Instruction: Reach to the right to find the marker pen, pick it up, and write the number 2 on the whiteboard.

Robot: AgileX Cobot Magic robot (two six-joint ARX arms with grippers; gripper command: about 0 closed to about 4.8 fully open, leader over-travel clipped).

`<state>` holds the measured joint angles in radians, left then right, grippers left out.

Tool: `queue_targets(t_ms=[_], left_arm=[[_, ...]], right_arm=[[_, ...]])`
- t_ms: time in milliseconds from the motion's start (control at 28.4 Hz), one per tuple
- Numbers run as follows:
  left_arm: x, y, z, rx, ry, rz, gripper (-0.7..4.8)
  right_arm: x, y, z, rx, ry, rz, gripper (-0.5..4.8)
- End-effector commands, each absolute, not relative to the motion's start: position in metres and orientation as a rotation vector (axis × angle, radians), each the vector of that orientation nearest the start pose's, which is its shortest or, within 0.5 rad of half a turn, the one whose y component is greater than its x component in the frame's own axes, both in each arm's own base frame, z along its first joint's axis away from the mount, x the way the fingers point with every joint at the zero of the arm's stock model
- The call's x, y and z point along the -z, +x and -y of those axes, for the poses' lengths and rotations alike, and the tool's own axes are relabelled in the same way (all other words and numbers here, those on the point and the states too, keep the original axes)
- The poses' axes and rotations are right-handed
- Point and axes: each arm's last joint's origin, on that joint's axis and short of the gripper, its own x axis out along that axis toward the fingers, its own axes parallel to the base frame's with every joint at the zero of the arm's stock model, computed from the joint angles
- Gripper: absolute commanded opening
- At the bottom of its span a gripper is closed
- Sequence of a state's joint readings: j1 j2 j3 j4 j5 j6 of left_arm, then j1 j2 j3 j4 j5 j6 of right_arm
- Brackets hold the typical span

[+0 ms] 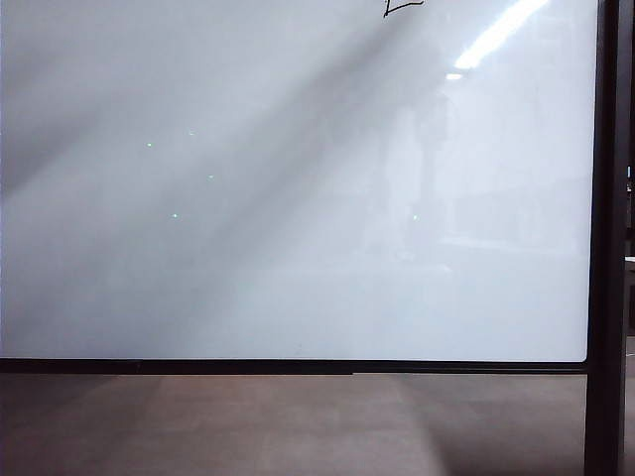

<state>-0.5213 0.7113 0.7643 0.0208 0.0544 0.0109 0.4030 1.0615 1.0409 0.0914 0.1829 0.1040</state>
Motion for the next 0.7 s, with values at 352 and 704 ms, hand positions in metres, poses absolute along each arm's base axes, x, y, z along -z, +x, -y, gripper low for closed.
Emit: queue_targets(t_ms=[352, 704], left_arm=[[-0.341, 0.100, 0.057, 0.502, -0.014, 0.008, -0.05], [-0.294, 0.067, 0.035, 0.420, -0.030, 0.040, -0.05]], right_arm=[[-0.408, 0.153, -0.056, -0.108, 0.065, -0.015, 0.63], [-0.415, 0.124, -0.047, -0.202, 0.025, 0.029, 0.63]])
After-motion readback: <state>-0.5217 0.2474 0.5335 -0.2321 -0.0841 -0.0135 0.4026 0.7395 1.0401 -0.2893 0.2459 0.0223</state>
